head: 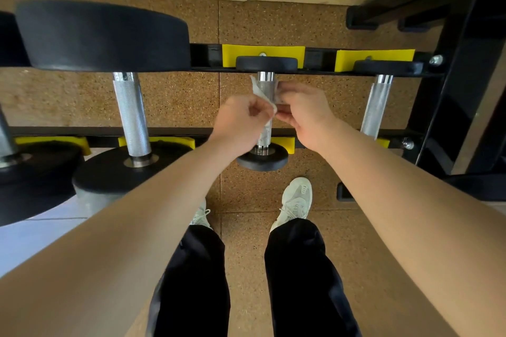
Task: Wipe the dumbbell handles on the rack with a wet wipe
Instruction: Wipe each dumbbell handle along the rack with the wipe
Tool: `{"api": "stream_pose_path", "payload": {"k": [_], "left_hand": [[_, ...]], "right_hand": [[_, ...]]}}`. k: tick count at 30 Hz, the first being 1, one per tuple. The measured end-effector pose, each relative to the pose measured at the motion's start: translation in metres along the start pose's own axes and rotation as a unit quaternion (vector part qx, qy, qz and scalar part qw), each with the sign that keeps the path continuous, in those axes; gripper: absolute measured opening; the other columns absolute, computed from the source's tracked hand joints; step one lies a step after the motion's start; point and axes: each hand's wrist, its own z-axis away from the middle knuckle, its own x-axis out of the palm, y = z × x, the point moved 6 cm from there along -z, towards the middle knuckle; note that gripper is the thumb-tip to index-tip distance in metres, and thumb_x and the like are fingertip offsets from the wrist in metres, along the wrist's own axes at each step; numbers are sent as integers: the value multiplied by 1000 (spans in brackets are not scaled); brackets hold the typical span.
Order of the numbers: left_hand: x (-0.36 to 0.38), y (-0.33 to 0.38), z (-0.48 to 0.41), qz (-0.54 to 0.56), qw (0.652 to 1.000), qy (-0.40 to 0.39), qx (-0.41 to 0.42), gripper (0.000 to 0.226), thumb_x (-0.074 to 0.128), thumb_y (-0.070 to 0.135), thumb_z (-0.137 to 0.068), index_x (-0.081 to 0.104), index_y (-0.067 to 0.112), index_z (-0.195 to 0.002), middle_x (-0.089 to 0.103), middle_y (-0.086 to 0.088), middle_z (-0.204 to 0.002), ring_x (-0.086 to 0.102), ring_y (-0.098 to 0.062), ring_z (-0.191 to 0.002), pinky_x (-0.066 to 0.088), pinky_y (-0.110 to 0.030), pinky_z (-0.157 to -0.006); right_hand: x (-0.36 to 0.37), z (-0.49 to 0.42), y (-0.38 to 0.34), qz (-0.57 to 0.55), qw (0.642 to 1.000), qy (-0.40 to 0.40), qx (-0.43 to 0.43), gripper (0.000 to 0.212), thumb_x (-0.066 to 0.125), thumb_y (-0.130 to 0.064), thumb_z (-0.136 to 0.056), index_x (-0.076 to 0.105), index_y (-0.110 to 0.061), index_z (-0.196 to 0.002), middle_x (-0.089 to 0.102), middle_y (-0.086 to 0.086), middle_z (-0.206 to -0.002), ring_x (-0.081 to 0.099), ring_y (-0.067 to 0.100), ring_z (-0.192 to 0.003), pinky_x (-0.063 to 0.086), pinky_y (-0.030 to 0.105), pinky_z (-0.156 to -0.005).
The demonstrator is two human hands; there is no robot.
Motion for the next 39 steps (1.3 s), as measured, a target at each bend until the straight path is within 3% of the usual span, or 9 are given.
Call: {"api": "stream_pose_path", "payload": {"k": [9, 13, 18, 21, 23, 26, 29, 35, 39], "left_hand": [[11, -37, 28, -263, 964, -30, -23, 20, 56, 39, -100, 75, 33, -101, 72, 7, -99, 67, -17, -86, 47, -29, -59], [2, -34, 40, -179, 983, -49, -3, 15, 58, 34, -99, 72, 28, -101, 60, 8, -102, 60, -12, -93, 45, -26, -68], [-24, -19, 78, 77, 995, -61, -37, 15, 60, 25, -97, 68, 27, -85, 65, 15, -101, 58, 6, -76, 40, -24, -73], [-48, -17, 101, 269, 960, -44, -66, 20, 64, 23, -88, 69, 28, -69, 71, 6, -115, 64, -13, -107, 48, -35, -93], [-67, -21, 114, 345, 936, -18, -71, 18, 63, 16, -88, 69, 23, -73, 74, 1, -110, 65, -21, -103, 51, -37, -91], [-97, -32, 131, 246, 967, 51, -44, 14, 64, 13, -95, 69, 17, -83, 74, 6, -100, 68, -17, -83, 50, -30, -78], [-119, -48, 145, 174, 982, 67, -32, 7, 69, 18, -93, 71, 20, -87, 75, 6, -90, 71, -20, -82, 59, -40, -85], [-181, -82, 149, 98, 982, 162, -13, 15, 77, 19, -87, 67, 29, -90, 70, 5, -79, 71, -18, -76, 62, -48, -72], [-221, -92, 121, 94, 967, 231, -46, 23, 75, 17, -89, 67, 28, -107, 66, 9, -92, 70, -11, -86, 62, -36, -80]], "right_hand": [[-26, 40, 45, 114, 993, 10, 27, 19, 63, -10, -94, 72, -20, -108, 72, 6, -109, 68, 24, -101, 53, 25, -73], [-32, 60, 48, 190, 981, 23, -41, 25, 66, -7, -89, 73, -26, -103, 74, -1, -102, 69, 20, -100, 56, 39, -89], [4, 99, 24, 270, 951, -105, -104, 60, 61, 4, -85, 58, -30, -135, 60, -16, -129, 63, 1, -109, 59, 27, -82], [31, 118, 20, 219, 962, -151, -63, 44, 68, -5, -90, 63, -22, -130, 70, -7, -121, 67, 8, -110, 56, 29, -92], [48, 129, 21, 106, 982, -158, 2, 29, 63, -9, -95, 66, -14, -124, 73, 4, -114, 69, 19, -109, 57, 35, -93], [79, 153, 17, -77, 978, -175, 78, 25, 50, -10, -102, 67, -7, -120, 72, 17, -111, 70, 29, -102, 56, 41, -96], [113, 176, 14, -113, 973, -191, 68, 22, 52, -11, -101, 69, -6, -114, 73, 15, -109, 69, 26, -100, 55, 39, -97], [162, 175, 21, 103, 986, -118, -58, 22, 70, -18, -92, 71, -17, -114, 75, 3, -105, 70, 18, -102, 57, 35, -92], [182, 169, 44, 404, 896, -109, -145, 39, 75, -36, -83, 68, -27, -120, 64, -11, -114, 56, 12, -115, 46, 41, -103]]}}
